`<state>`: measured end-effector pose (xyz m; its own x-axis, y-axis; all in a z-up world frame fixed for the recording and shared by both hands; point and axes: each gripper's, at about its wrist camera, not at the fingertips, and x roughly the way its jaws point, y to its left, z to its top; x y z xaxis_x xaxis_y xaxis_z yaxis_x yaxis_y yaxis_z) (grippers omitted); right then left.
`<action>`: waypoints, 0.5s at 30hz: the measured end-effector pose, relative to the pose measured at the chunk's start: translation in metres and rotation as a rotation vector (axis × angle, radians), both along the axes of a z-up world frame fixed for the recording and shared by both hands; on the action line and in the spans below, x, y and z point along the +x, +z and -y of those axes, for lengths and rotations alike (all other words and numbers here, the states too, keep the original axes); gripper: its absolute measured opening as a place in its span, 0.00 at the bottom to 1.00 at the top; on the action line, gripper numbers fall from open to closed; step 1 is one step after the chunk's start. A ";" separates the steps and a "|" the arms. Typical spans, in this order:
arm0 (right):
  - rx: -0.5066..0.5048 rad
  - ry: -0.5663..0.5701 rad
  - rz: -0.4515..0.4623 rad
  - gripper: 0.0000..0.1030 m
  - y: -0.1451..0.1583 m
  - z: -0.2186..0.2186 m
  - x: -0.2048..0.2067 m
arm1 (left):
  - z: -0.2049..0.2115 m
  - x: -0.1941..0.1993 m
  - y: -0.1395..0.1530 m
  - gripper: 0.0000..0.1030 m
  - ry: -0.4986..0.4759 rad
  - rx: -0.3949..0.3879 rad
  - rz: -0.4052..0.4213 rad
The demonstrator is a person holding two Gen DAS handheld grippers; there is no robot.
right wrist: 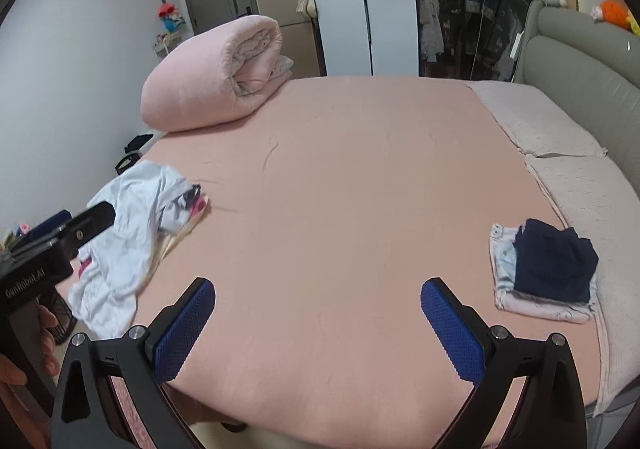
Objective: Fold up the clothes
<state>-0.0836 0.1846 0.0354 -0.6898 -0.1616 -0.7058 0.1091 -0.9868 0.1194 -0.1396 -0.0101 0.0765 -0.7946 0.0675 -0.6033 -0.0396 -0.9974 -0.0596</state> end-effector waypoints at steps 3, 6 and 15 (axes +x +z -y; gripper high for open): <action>-0.004 0.026 0.002 1.00 -0.005 0.004 0.024 | 0.003 0.024 -0.004 1.00 0.015 0.012 -0.004; -0.015 0.031 0.006 1.00 -0.008 0.004 0.049 | 0.003 0.045 -0.010 1.00 0.001 0.052 0.009; 0.023 -0.045 0.004 1.00 -0.021 -0.006 0.101 | -0.024 0.094 -0.037 1.00 0.026 -0.107 -0.015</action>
